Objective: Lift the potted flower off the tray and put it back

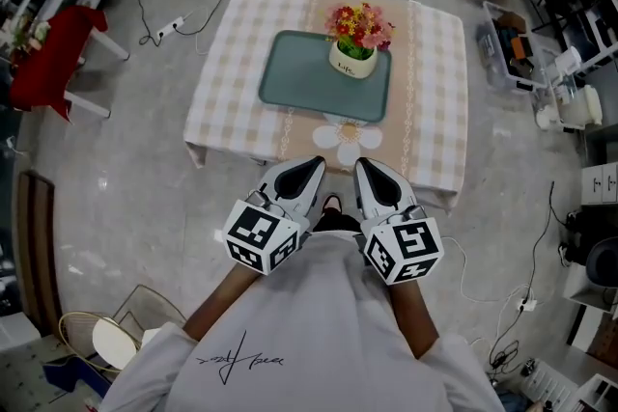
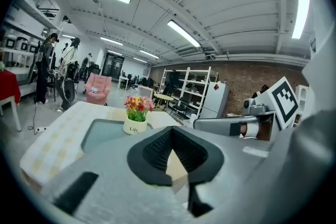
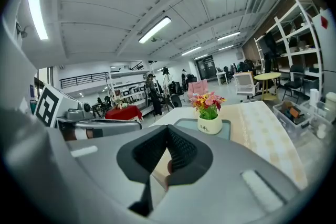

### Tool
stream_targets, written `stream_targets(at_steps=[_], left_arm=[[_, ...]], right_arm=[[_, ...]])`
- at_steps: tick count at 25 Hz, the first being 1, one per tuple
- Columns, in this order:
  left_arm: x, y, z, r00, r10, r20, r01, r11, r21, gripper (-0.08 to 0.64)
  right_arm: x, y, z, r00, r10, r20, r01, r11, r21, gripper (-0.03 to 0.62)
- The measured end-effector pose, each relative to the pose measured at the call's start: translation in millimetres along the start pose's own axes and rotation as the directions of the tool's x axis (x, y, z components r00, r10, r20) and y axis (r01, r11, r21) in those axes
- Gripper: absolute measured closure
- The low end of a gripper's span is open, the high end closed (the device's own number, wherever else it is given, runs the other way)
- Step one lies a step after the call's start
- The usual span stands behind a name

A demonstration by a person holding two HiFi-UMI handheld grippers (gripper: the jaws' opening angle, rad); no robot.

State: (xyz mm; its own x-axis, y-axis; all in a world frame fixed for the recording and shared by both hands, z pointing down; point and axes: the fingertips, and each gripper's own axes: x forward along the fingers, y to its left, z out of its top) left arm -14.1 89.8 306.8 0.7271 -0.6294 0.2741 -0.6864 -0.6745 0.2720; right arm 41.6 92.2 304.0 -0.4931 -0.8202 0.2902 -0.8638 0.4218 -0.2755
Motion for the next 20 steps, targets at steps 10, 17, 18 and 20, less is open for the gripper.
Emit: stream_targets(at_steps=[10, 17, 18, 20], left_arm=[[38, 11, 21, 0.995, 0.053, 0.085, -0.055, 0.998, 0.013, 0.563], [50, 13, 22, 0.997, 0.047, 0.065, -0.049, 0.998, 0.028, 0.563], [51, 15, 21, 0.997, 0.046, 0.063, -0.048, 0.999, 0.024, 0.563], [53, 19, 20, 0.997, 0.045, 0.058, -0.046, 0.999, 0.018, 0.563]], right_arm=[[19, -23, 4, 0.998, 0.047, 0.036, -0.047, 0.999, -0.01, 0.587], [30, -28, 2, 0.998, 0.053, 0.027, -0.053, 0.999, -0.005, 0.586], [31, -28, 1, 0.998, 0.051, 0.024, -0.05, 0.999, -0.006, 0.587], [34, -31, 1, 0.999, 0.042, 0.019, -0.042, 0.999, -0.006, 0.587]])
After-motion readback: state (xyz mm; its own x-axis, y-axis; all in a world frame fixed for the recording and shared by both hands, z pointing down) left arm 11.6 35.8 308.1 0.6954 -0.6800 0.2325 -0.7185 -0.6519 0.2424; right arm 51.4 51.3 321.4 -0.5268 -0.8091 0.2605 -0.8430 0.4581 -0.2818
